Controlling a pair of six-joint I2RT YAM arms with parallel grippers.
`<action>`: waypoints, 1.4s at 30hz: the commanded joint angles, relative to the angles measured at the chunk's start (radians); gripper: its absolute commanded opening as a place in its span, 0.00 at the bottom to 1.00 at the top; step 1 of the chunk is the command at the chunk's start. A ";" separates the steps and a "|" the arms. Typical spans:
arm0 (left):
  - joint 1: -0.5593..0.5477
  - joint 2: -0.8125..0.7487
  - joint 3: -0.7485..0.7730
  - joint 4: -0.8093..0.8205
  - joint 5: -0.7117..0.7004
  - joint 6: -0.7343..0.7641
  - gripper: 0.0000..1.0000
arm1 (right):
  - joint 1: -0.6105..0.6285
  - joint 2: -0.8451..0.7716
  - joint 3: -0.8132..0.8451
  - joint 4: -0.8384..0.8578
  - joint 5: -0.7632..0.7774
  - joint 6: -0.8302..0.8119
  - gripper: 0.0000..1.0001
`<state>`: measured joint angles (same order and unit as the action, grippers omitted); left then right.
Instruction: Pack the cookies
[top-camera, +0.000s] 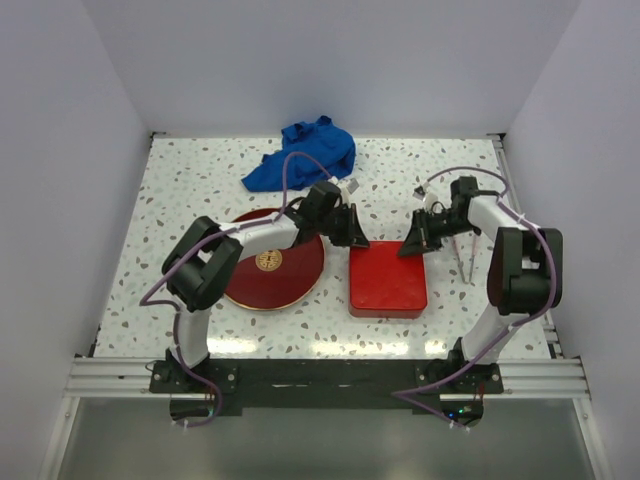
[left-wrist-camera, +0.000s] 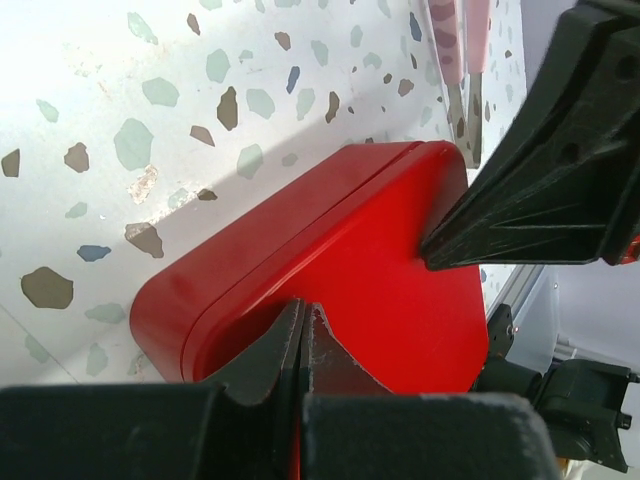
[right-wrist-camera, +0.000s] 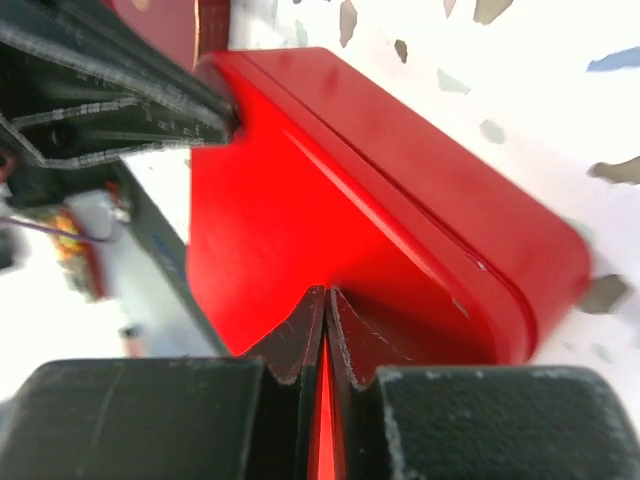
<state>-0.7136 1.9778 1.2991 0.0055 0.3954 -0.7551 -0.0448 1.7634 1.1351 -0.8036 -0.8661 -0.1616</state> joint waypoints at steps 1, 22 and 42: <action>0.014 0.073 -0.024 -0.139 -0.086 0.068 0.00 | -0.010 -0.116 0.090 -0.069 -0.045 -0.223 0.07; 0.013 0.087 -0.020 -0.131 -0.079 0.068 0.00 | 0.037 -0.377 -0.204 -0.293 0.355 -0.877 0.04; 0.011 0.075 -0.046 -0.114 -0.078 0.066 0.00 | 0.221 -0.483 -0.277 -0.218 0.403 -0.756 0.03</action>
<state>-0.7136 1.9900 1.3045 0.0296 0.4004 -0.7403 0.1169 1.2503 0.9627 -1.1416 -0.5556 -1.0241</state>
